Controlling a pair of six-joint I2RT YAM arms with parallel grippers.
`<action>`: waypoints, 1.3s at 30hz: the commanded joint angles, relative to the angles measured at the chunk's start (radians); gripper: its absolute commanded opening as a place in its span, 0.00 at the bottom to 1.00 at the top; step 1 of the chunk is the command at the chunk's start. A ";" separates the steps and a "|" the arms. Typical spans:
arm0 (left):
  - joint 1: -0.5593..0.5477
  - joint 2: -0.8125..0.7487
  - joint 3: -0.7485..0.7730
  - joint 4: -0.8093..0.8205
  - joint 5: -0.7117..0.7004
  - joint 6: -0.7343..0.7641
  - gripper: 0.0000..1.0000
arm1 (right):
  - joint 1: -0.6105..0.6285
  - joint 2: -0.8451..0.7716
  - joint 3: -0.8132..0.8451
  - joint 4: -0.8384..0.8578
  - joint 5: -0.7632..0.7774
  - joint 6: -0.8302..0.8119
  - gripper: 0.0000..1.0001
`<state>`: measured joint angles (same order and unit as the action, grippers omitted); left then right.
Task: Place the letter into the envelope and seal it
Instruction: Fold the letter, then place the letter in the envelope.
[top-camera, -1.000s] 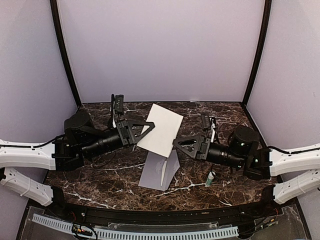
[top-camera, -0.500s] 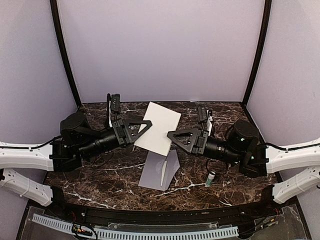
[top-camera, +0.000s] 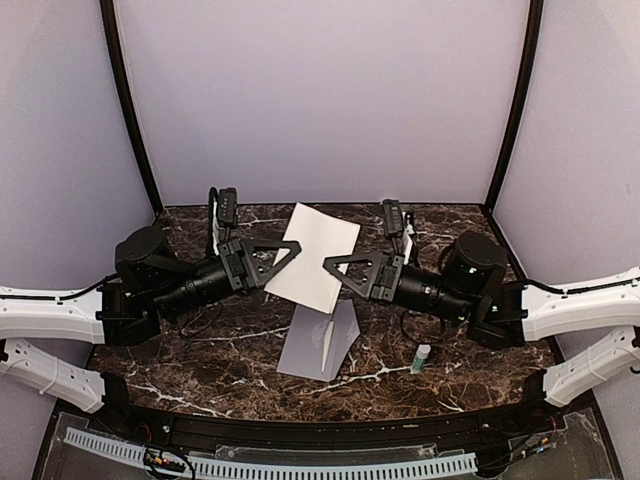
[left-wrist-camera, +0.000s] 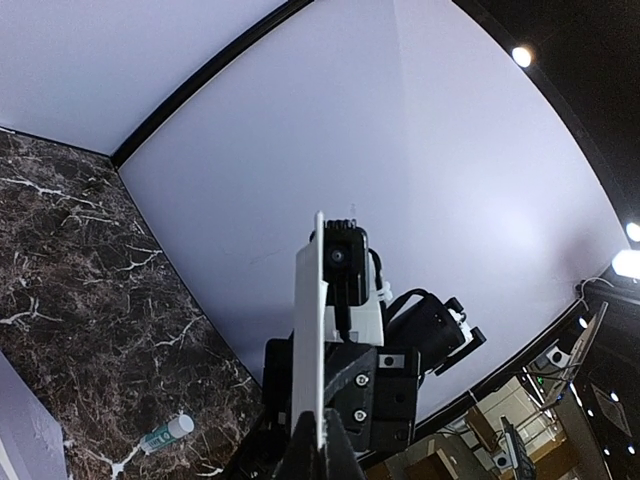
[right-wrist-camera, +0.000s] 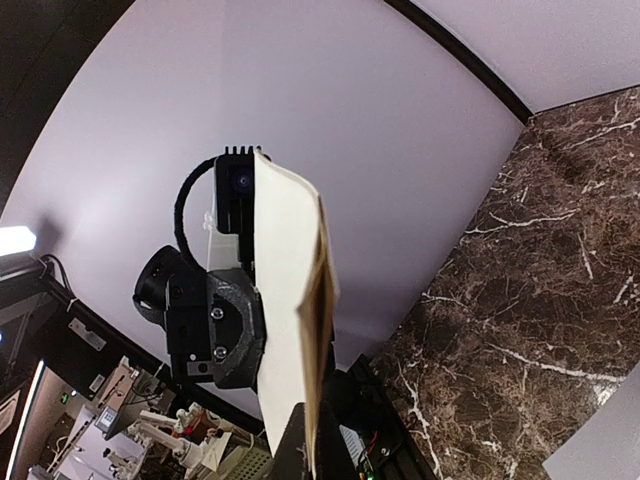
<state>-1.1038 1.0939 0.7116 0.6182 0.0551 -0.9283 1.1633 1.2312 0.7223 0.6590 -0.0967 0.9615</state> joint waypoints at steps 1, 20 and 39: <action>-0.004 -0.017 -0.007 0.009 0.021 -0.002 0.00 | 0.004 0.019 0.042 0.049 -0.017 -0.021 0.00; 0.038 -0.097 0.049 -0.457 -0.070 0.117 0.71 | 0.001 -0.112 0.014 -0.209 0.115 -0.039 0.00; 0.401 0.109 0.104 -0.830 0.290 0.522 0.76 | -0.107 -0.190 -0.003 -0.747 -0.003 0.081 0.00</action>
<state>-0.7303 1.1481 0.7776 -0.1703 0.2611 -0.5159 1.0706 0.9955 0.7307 -0.0399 -0.0544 1.0016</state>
